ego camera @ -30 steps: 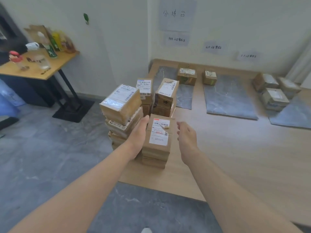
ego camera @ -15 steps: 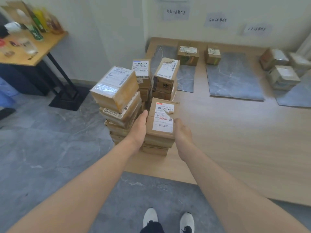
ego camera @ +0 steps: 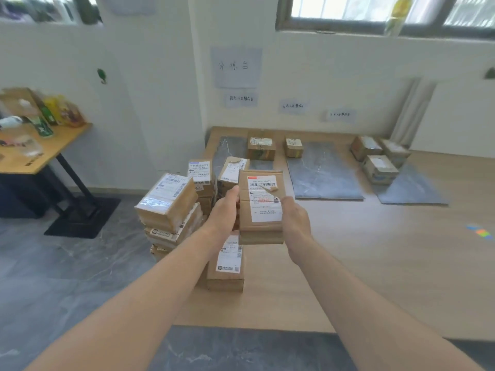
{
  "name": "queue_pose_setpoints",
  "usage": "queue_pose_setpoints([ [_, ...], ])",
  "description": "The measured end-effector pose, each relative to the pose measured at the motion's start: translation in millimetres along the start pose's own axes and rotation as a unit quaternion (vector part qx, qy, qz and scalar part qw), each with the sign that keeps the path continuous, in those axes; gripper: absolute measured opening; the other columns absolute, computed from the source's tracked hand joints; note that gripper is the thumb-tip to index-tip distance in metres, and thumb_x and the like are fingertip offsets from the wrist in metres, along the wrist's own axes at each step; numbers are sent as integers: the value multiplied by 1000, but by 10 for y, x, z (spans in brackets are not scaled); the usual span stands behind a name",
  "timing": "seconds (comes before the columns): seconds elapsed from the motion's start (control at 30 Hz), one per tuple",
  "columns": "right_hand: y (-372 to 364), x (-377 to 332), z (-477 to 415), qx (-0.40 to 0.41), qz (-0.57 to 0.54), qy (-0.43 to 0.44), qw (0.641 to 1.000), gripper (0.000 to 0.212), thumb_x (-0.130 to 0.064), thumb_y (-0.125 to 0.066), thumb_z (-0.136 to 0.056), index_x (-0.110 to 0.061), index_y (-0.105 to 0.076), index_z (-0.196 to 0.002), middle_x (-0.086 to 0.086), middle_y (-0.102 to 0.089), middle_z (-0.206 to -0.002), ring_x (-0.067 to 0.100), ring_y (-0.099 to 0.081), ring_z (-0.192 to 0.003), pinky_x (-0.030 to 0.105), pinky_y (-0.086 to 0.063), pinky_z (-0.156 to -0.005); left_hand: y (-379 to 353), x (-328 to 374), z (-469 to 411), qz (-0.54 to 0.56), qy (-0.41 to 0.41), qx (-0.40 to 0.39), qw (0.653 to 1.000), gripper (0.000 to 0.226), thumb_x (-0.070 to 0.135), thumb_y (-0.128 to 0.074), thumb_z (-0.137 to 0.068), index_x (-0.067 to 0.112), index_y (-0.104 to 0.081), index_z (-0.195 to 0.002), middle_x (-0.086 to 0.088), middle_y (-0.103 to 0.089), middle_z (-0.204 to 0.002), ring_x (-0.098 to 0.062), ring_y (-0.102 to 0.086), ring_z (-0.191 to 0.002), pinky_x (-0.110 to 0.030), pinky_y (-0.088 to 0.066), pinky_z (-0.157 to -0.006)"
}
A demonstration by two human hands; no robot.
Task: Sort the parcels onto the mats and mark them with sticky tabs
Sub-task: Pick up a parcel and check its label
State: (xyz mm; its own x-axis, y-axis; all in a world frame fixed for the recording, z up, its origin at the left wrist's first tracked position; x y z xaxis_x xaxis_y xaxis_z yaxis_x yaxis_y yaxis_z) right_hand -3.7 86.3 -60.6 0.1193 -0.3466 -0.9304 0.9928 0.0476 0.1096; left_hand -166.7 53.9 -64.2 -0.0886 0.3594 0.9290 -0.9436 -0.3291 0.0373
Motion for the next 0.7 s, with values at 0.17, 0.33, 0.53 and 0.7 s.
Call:
queue_pose_setpoints([
  [0.17,486,-404,26,32,-21,43,998,31,-34,-41,-100,-17,-63,-86,-2,-69,-86,15,-55,-73,32,-38,-64,-402,487,170,12,-36,-25,999,52,52,-32,-104,20,-72,-106,-1,-76,-94,-23,-69,-92,-39,-53,-92],
  [0.33,972,-609,-26,46,-39,74,995,37,-39,-41,-96,-13,-68,-94,1,-75,-94,21,-63,-85,35,-44,-72,-850,789,304,1,-76,-44,996,48,52,-30,-105,27,-68,-92,5,-76,-87,-20,-67,-100,-40,-50,-97],
  [0.53,1728,-617,-244,39,-40,93,994,38,-37,-41,-96,-11,-68,-96,5,-75,-98,17,-60,-83,32,-43,-71,-1528,861,378,-2,-94,-30,995,53,57,-36,-101,18,-67,-117,4,-78,-94,-16,-71,-93,-33,-55,-81],
  [0.7,2482,-547,-541,20,-37,104,994,34,-36,-43,-97,-15,-70,-95,3,-76,-100,21,-65,-92,35,-46,-76,-2380,804,459,14,-98,-22,995,49,49,-30,-106,17,-62,-125,2,-72,-103,-15,-67,-94,-29,-51,-78],
])
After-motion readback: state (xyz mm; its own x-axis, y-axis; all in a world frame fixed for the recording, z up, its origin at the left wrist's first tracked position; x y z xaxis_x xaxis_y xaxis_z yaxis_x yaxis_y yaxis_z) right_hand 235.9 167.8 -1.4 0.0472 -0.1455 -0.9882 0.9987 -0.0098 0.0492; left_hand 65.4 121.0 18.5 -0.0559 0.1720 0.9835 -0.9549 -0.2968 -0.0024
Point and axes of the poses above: each hand's wrist, its own z-axis away from the middle knuckle, its own y-axis out of the back of the hand, x = y × z, the point moved 7 cm from there along -z, towards the middle knuckle
